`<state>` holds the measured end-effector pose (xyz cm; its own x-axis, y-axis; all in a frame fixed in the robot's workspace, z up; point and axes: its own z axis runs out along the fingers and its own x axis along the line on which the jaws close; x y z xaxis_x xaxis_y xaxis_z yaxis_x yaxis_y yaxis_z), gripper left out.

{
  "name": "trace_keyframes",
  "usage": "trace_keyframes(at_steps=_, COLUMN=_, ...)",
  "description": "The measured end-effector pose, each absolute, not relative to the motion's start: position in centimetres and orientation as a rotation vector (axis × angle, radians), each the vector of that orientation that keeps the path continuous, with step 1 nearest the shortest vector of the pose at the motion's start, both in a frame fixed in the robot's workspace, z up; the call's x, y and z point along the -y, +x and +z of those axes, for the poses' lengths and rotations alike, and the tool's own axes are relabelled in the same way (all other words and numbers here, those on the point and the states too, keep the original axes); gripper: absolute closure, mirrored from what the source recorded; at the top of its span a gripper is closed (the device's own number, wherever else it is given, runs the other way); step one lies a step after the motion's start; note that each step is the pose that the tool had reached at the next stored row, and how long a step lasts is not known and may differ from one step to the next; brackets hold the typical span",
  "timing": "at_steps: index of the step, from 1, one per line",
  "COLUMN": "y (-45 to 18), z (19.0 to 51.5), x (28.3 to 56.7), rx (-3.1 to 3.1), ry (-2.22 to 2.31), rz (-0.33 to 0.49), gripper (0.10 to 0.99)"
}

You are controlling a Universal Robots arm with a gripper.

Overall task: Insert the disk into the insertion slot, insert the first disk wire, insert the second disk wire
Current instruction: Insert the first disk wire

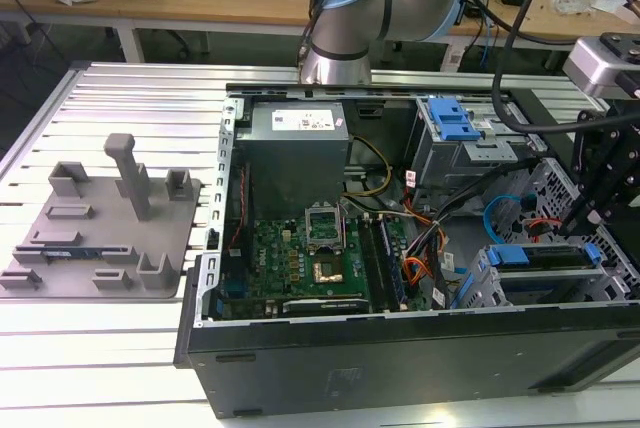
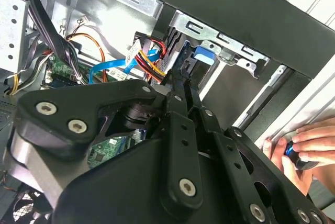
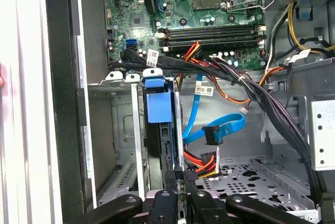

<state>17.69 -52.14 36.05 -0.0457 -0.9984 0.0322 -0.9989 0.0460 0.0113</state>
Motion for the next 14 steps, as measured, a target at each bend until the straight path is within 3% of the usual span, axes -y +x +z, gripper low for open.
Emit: trace_keyframes(at_steps=14, y=17.67, z=35.74, x=52.27, rx=2.248, ry=2.149, rz=0.022, gripper=0.922)
